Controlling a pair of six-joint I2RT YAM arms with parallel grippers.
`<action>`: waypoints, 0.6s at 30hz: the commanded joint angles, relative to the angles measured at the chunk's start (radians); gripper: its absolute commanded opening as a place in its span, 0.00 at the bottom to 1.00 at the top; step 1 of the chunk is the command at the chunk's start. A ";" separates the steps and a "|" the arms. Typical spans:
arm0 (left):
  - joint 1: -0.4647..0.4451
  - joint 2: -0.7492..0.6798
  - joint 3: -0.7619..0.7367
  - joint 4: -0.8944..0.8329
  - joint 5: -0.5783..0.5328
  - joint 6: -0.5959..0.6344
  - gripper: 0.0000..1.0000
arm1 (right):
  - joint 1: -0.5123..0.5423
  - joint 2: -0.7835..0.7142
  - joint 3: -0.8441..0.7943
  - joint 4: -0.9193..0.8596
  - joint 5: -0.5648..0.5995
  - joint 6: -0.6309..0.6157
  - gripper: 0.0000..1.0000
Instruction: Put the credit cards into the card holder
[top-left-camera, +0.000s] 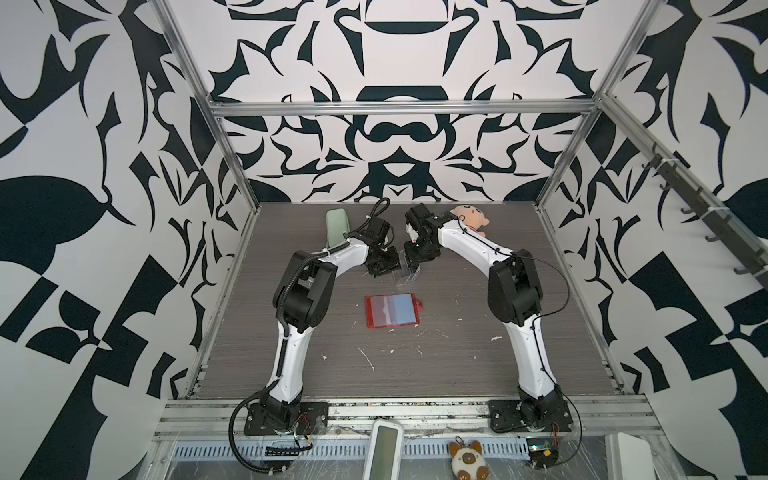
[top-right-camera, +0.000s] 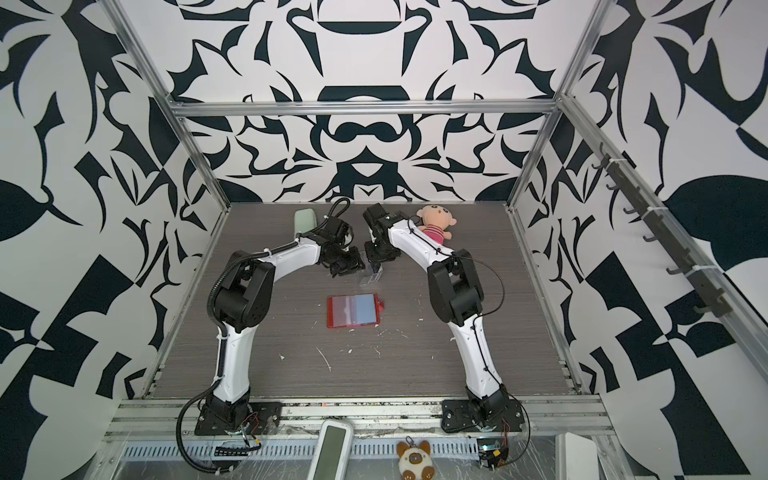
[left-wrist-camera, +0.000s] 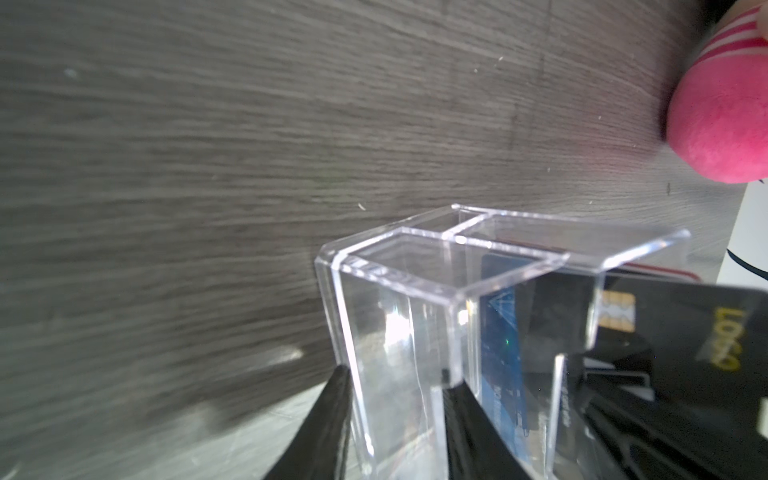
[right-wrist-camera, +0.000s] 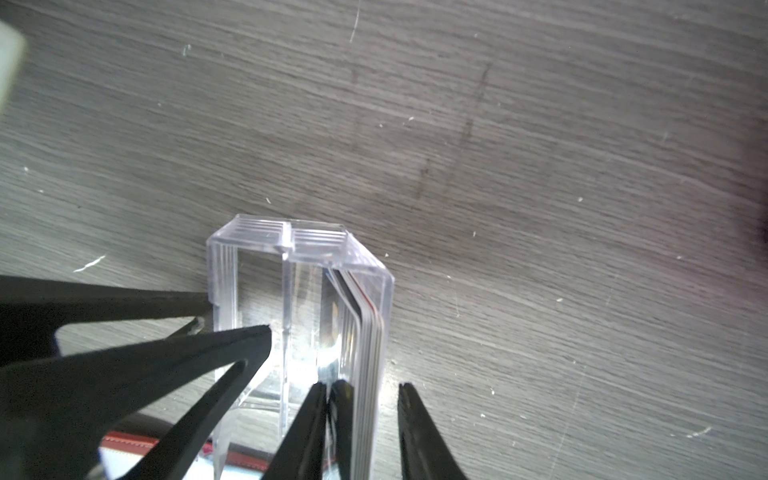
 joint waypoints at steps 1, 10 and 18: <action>0.006 0.045 0.010 -0.072 -0.031 0.013 0.38 | 0.004 -0.057 0.030 -0.027 0.035 -0.007 0.31; 0.006 0.047 0.011 -0.072 -0.033 0.011 0.38 | 0.006 -0.073 0.030 -0.029 0.037 -0.007 0.30; 0.006 0.052 0.013 -0.074 -0.034 0.011 0.38 | 0.007 -0.093 0.023 -0.027 0.041 -0.006 0.30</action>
